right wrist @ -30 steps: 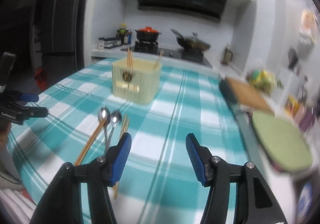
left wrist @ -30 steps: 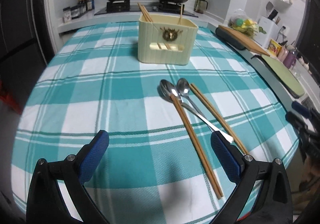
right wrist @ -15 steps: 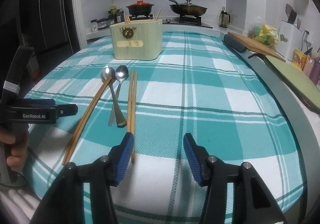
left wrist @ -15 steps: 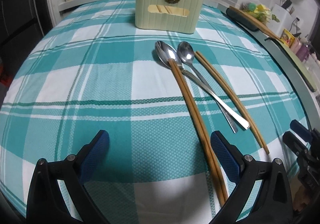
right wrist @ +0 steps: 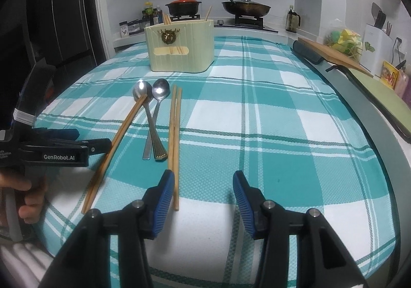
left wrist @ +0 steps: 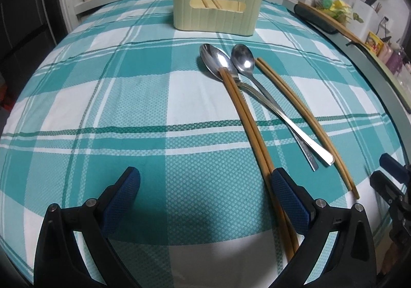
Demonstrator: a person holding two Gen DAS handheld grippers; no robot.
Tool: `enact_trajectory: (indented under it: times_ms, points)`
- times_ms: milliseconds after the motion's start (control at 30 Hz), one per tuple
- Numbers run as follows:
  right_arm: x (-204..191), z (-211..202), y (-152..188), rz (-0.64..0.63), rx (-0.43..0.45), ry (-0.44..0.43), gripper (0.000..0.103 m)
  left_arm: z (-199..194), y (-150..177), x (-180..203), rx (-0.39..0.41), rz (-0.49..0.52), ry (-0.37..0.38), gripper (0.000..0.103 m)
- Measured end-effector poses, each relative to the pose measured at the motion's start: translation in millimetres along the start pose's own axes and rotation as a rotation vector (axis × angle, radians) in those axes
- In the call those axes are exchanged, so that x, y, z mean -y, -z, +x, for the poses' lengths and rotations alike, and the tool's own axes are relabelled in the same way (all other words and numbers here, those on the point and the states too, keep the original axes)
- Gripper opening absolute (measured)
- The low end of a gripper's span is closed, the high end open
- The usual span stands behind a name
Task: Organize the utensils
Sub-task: 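Move both tools back toward the remaining spoons and chopsticks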
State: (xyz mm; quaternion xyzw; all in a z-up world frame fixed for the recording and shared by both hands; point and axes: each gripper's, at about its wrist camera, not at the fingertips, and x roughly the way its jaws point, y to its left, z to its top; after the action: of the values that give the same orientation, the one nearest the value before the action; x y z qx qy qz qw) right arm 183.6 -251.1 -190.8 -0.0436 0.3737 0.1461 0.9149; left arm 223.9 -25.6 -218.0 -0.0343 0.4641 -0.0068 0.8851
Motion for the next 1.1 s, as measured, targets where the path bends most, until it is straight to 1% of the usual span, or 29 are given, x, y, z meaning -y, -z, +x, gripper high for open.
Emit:
enact_trajectory:
  times_ms: [100, 167, 267, 333, 400, 567, 600, 733, 800, 867, 933, 967, 1033, 1100]
  points:
    - [0, 5, 0, -0.001, -0.010, -0.006, 0.048, 0, 0, -2, 0.002, -0.001, -0.001, 0.102]
    - [0, 9, -1, 0.003, -0.019, -0.015, 0.043, 1, -2, -6, 0.003, -0.015, -0.009, 0.102]
    - [2, 15, -3, 0.016, -0.036, -0.024, 0.042, 4, -4, -7, 0.003, -0.023, -0.030, 0.102]
    - [3, 18, -5, 0.023, -0.045, -0.029, 0.042, 8, -5, 0, -0.015, 0.016, -0.063, 0.101]
    - [3, 21, -5, 0.030, -0.050, -0.029, 0.042, 7, -6, 3, -0.021, 0.019, -0.047, 0.101]
    - [4, 17, -5, 0.046, -0.037, -0.029, 0.042, -1, -6, -10, -0.014, -0.077, 0.025, 0.101]
    - [3, 15, -5, 0.045, -0.032, -0.029, 0.042, 0, -7, -10, -0.013, -0.080, 0.025, 0.101]
    - [2, 15, -4, 0.043, -0.036, -0.032, 0.042, 7, -7, 4, -0.023, -0.006, -0.037, 0.101]
    - [2, 14, -4, 0.043, -0.031, -0.031, 0.042, 8, -6, 7, -0.024, 0.011, -0.049, 0.101]
    - [2, 12, -5, 0.039, -0.026, -0.024, 0.042, 6, -7, 6, -0.029, -0.003, -0.033, 0.101]
    - [2, 11, -5, 0.037, -0.023, -0.019, 0.042, 1, -9, 3, -0.022, -0.040, 0.008, 0.101]
    - [2, 11, -5, 0.039, -0.022, -0.020, 0.042, 0, -10, 2, -0.017, -0.047, 0.015, 0.101]
    - [3, 9, -5, 0.038, -0.018, -0.021, 0.042, -1, -10, 4, -0.009, -0.038, 0.013, 0.101]
    - [3, 9, -4, 0.036, -0.018, -0.022, 0.042, 4, -10, 9, -0.029, -0.018, 0.006, 0.101]
